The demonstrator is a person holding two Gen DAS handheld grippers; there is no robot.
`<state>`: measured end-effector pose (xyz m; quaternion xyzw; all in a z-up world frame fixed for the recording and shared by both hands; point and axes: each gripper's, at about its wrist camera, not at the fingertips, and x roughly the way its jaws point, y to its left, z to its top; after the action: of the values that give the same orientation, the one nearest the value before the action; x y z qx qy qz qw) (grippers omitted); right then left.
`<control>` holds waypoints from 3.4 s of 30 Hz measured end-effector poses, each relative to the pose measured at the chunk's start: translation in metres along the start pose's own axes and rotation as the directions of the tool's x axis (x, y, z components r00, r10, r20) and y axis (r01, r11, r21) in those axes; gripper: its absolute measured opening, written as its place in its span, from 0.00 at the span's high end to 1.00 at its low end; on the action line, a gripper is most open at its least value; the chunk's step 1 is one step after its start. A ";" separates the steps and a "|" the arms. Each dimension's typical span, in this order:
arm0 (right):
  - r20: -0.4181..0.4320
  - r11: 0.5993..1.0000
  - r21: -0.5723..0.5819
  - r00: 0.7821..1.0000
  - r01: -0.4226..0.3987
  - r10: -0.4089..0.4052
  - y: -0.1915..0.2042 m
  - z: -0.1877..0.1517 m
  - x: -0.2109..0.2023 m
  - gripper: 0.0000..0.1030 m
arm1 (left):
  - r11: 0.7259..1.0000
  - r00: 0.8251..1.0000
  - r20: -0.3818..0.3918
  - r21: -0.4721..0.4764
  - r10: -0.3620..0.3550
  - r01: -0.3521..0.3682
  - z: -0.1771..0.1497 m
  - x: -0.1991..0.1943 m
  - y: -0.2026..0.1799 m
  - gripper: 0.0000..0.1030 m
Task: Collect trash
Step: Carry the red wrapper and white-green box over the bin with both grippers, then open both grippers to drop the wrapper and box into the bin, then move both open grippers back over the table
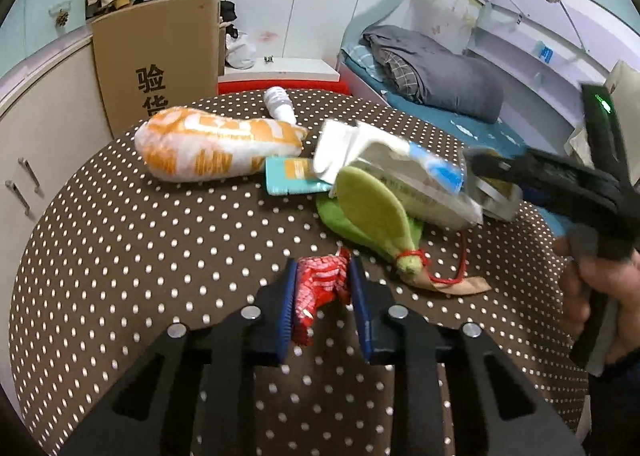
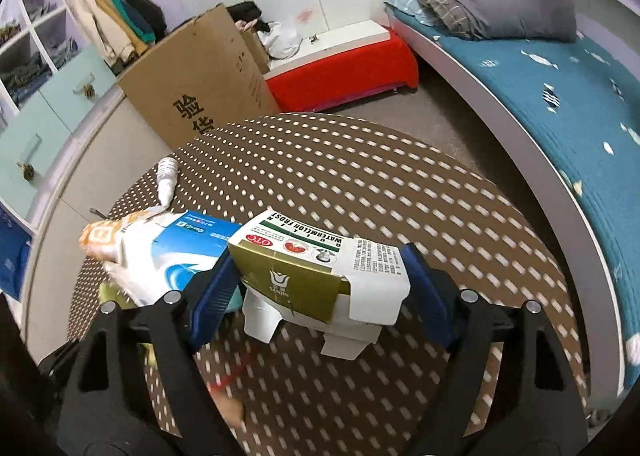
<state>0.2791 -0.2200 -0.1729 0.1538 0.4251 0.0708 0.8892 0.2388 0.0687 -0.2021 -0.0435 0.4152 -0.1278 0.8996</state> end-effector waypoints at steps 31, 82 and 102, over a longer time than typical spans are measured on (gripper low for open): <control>0.309 0.980 0.199 0.950 -0.018 -0.045 -0.133 -0.012 -0.204 0.23 | 0.969 0.967 0.144 0.161 -0.210 0.187 0.041 -0.068 -0.176 0.76; -0.045 0.692 0.713 0.992 0.114 -0.117 -0.376 -0.081 -0.046 0.06 | 0.887 0.909 -0.401 0.371 -0.114 0.275 0.032 0.186 -0.411 0.15; 0.094 0.794 0.594 0.968 0.132 -0.232 -0.281 -0.054 -0.145 0.06 | 0.884 0.961 -0.151 0.379 -0.233 0.274 0.049 0.044 -0.370 0.11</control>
<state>0.1449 -0.5103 -0.1919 0.3823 0.3657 -0.1616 0.8331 0.2311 -0.3009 -0.1340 0.0921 0.4164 -0.3276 0.8431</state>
